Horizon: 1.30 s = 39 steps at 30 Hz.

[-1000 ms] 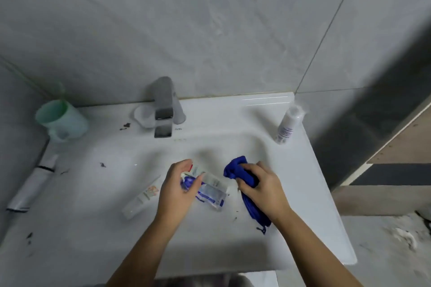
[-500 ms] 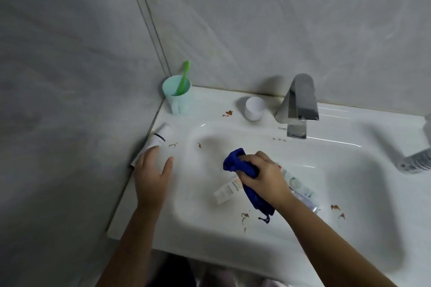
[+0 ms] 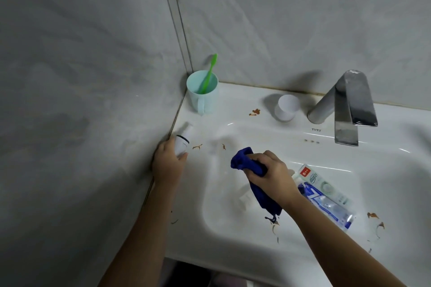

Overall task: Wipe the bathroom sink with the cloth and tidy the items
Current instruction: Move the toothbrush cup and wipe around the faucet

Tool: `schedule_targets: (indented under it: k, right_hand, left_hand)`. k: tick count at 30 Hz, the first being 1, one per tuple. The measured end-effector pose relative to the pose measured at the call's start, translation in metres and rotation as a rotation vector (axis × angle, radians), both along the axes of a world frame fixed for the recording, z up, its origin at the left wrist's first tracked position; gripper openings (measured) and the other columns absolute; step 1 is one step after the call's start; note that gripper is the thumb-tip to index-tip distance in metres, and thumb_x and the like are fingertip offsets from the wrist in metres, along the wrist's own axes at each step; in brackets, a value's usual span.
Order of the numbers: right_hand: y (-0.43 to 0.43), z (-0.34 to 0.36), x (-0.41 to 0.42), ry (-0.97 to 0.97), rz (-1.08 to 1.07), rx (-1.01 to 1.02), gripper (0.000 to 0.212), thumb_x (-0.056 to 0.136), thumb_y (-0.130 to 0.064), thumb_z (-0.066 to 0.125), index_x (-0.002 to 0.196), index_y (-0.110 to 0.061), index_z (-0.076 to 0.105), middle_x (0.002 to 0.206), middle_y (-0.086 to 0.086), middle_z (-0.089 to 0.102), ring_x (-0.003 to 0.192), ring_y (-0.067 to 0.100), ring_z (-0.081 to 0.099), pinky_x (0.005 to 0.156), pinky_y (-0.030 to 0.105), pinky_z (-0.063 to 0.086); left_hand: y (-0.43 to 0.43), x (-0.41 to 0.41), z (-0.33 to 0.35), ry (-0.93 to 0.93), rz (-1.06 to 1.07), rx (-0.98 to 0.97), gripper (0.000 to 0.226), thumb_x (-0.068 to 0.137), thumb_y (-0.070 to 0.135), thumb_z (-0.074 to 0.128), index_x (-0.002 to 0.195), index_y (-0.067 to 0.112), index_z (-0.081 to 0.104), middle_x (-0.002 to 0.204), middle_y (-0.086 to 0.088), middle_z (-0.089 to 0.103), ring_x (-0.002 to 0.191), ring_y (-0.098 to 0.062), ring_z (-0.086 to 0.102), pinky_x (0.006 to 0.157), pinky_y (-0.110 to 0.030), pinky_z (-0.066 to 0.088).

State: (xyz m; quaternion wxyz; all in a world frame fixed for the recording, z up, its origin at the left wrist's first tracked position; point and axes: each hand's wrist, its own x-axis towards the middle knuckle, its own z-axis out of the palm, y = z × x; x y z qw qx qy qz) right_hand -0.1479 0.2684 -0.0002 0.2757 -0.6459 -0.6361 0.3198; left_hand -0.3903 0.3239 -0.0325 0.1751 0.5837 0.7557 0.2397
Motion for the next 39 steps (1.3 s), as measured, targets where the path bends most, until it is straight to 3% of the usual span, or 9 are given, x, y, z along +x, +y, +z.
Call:
schedule_targets:
  k: [8,12,16,19,22,27,30,33,39]
  right_hand:
    - [-0.004,0.002,0.007,0.022,-0.016,0.025,0.028,0.079,-0.016,0.069,0.107,-0.018,0.065,0.085,-0.004,0.053,0.073,0.008,0.053,0.066,0.008,0.037]
    - [-0.019,0.008,0.028,0.042,-0.061,0.031,0.028,0.078,-0.015,0.069,0.106,-0.018,0.065,0.082,-0.014,0.050,0.074,0.004,0.054,0.066,0.004,0.037]
    - [-0.044,0.015,0.059,0.059,-0.134,0.045,0.027,0.077,-0.013,0.070,0.104,-0.020,0.066,0.081,-0.015,0.051,0.077,0.005,0.054,0.067,0.008,0.037]
    - [-0.065,0.021,0.088,0.090,-0.205,0.050,0.027,0.077,-0.013,0.070,0.099,-0.026,0.066,0.082,-0.011,0.055,0.079,0.006,0.056,0.068,0.011,0.039]
    - [-0.090,0.027,0.121,0.112,-0.251,0.068,0.030,0.076,-0.010,0.071,0.095,-0.032,0.063,0.082,-0.009,0.056,0.080,-0.002,0.054,0.067,0.005,0.039]
    - [-0.131,0.028,0.188,0.085,-0.406,0.067,0.026,0.075,-0.010,0.072,0.095,-0.026,0.066,0.082,-0.009,0.056,0.078,-0.001,0.054,0.067,0.006,0.038]
    - [-0.154,0.032,0.229,0.117,-0.499,0.067,0.029,0.076,-0.012,0.071,0.090,-0.036,0.061,0.083,-0.005,0.057,0.077,0.001,0.055,0.065,0.006,0.038]
    - [-0.175,0.036,0.271,0.085,-0.583,0.099,0.026,0.077,-0.010,0.071,0.091,-0.031,0.063,0.078,0.000,0.056,0.074,0.004,0.054,0.064,0.006,0.038]
    - [-0.211,0.033,0.344,0.040,-0.790,0.104,0.022,0.077,-0.015,0.071,0.097,-0.024,0.067,0.083,0.001,0.058,0.078,0.008,0.056,0.066,0.011,0.037]
  left_hand:
    - [-0.009,0.001,0.005,-0.012,-0.005,0.090,0.043,0.068,0.015,0.058,0.109,0.001,0.064,0.096,-0.021,0.064,0.089,-0.040,0.059,0.076,-0.043,0.048]
    - [-0.036,0.023,0.036,-0.300,0.060,0.158,0.041,0.074,0.007,0.068,0.113,0.016,0.063,0.103,-0.006,0.065,0.091,-0.026,0.060,0.081,-0.039,0.050]
    - [-0.070,0.068,0.074,-0.543,0.013,0.234,0.043,0.074,0.005,0.072,0.110,0.026,0.062,0.100,-0.003,0.067,0.080,-0.021,0.061,0.071,-0.036,0.052]
    - [-0.089,0.109,0.094,-0.636,-0.091,0.246,0.052,0.073,0.000,0.074,0.102,0.040,0.057,0.101,0.009,0.066,0.086,-0.014,0.061,0.070,-0.014,0.047]
    - [-0.105,0.151,0.108,-0.693,-0.212,0.246,0.054,0.067,0.010,0.076,0.102,0.046,0.055,0.102,0.018,0.065,0.090,-0.008,0.061,0.075,-0.012,0.046]
    - [-0.131,0.229,0.118,-0.800,-0.426,0.177,0.047,0.062,0.033,0.074,0.103,0.048,0.055,0.110,0.021,0.063,0.097,-0.007,0.061,0.080,-0.014,0.047]
    - [-0.138,0.283,0.116,-0.831,-0.514,0.088,0.053,0.064,0.023,0.073,0.106,0.045,0.051,0.109,0.028,0.061,0.099,-0.004,0.061,0.083,-0.018,0.048]
    - [-0.139,0.340,0.111,-0.857,-0.573,-0.012,0.052,0.065,0.017,0.072,0.106,0.043,0.052,0.107,0.020,0.064,0.097,-0.007,0.062,0.083,-0.025,0.050]
    - [-0.142,0.447,0.095,-0.869,-0.662,-0.196,0.053,0.073,0.003,0.074,0.111,0.033,0.053,0.111,0.008,0.064,0.096,-0.007,0.062,0.080,-0.019,0.049]
